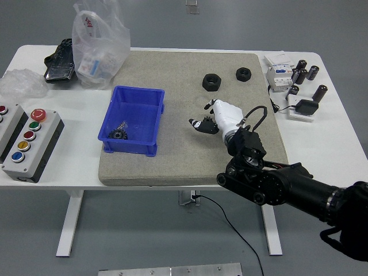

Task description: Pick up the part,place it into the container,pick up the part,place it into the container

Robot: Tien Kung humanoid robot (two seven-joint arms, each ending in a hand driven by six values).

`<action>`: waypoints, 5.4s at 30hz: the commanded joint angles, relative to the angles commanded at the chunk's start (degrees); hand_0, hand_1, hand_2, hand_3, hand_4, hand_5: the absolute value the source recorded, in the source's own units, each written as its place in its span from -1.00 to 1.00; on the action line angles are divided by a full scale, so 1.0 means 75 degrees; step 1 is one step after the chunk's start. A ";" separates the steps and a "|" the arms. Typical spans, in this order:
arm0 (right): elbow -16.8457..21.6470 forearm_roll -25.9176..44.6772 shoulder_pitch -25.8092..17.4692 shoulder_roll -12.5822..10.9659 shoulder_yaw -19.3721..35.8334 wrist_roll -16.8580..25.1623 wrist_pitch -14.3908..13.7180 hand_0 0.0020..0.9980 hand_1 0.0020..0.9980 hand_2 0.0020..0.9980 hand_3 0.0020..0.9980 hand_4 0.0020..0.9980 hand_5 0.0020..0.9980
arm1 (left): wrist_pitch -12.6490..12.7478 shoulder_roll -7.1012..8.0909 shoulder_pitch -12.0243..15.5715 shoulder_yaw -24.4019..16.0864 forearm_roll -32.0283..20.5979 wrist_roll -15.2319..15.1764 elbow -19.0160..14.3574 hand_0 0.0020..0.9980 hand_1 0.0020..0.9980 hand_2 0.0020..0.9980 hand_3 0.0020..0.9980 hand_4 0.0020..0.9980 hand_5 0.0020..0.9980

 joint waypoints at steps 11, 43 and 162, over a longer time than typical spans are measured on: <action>-0.0408 -0.0162 0.0116 0.0216 -0.0054 -0.0147 0.0089 -0.17 0.28 0.27 0.34 0.64 0.01 | -0.0016 -0.0010 -0.0038 0.0063 -0.0045 -0.0021 0.0000 0.38 0.14 0.09 0.23 0.10 -0.70; -0.1090 0.0621 0.0132 0.0405 -0.0398 0.0233 0.0156 -0.14 0.26 0.16 0.30 0.26 -0.44 | -0.0023 -0.0006 -0.0057 0.0153 -0.0081 -0.0008 0.0000 0.38 0.14 0.09 0.22 0.10 -0.70; 0.4792 0.2378 -0.4526 -0.1766 0.7718 0.4785 -0.0740 0.09 0.32 0.37 0.38 0.36 -0.28 | 0.0035 0.0053 0.0209 -0.0421 0.0156 -0.0079 0.0000 0.38 0.14 0.09 0.23 0.12 -0.70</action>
